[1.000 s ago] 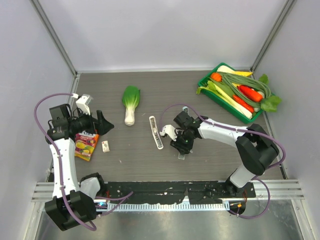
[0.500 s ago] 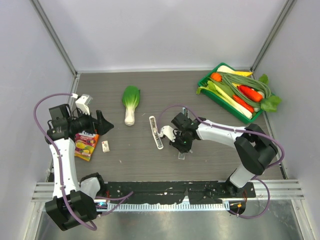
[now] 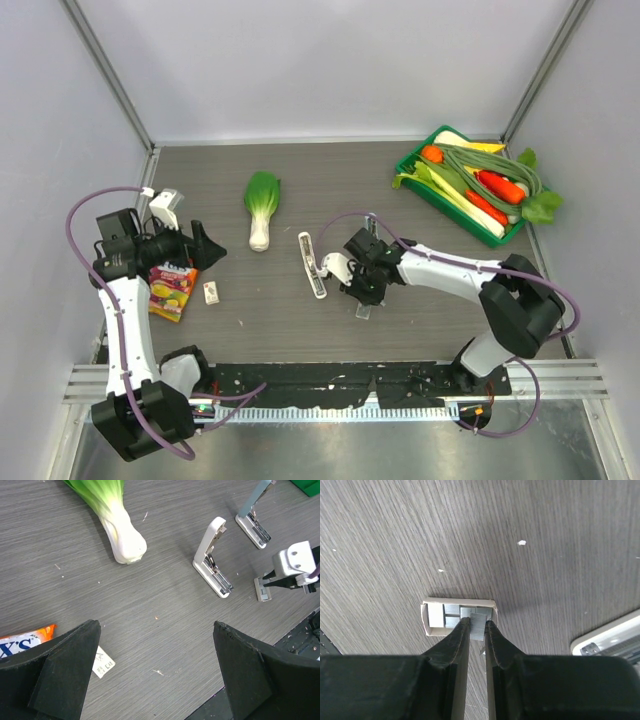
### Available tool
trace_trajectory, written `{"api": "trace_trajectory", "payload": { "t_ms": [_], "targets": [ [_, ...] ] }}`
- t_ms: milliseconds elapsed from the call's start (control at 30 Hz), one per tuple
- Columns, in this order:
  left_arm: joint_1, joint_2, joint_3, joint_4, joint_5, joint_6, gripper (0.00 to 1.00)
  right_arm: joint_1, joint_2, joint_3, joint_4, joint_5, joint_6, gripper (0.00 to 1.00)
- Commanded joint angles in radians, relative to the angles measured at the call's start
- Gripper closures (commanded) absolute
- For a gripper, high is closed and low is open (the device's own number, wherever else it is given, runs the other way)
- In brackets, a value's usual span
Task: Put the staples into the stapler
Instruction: Pick up the staple from the staple box, then install the staple into the stapler.
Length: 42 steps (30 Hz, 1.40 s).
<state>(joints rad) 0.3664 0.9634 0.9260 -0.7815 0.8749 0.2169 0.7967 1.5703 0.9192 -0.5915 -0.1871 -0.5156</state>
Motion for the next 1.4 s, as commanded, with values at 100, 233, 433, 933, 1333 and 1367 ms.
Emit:
{"api": "trace_trajectory", "payload": {
  "t_ms": [100, 233, 433, 933, 1333, 1367],
  "targets": [
    [0.016, -0.011, -0.004, 0.016, 0.029, 0.013, 0.0, 0.004, -0.133, 0.006, 0.019, 0.014, 0.025, 0.85],
    [0.022, -0.012, -0.006, 0.016, 0.029, 0.013, 0.01, -0.002, -0.162, 0.007, 0.03, 0.018, 0.034, 0.86],
    [0.029, -0.015, -0.006, 0.016, 0.032, 0.012, 0.01, -0.043, -0.173, 0.02, 0.073, 0.051, 0.078, 0.86],
    [0.037, -0.012, -0.009, 0.022, 0.032, 0.009, 0.01, -0.209, -0.171, 0.058, 0.245, 0.254, 0.284, 0.86],
    [0.048, -0.009, -0.015, 0.033, 0.022, 0.001, 0.0, -0.225, -0.179, -0.029, 0.329, 0.264, 0.351, 0.86],
    [0.049, -0.006, -0.015, 0.033, 0.022, -0.001, 0.0, -0.238, -0.182, -0.049, 0.341, 0.25, 0.351, 0.86]
  ]
}}
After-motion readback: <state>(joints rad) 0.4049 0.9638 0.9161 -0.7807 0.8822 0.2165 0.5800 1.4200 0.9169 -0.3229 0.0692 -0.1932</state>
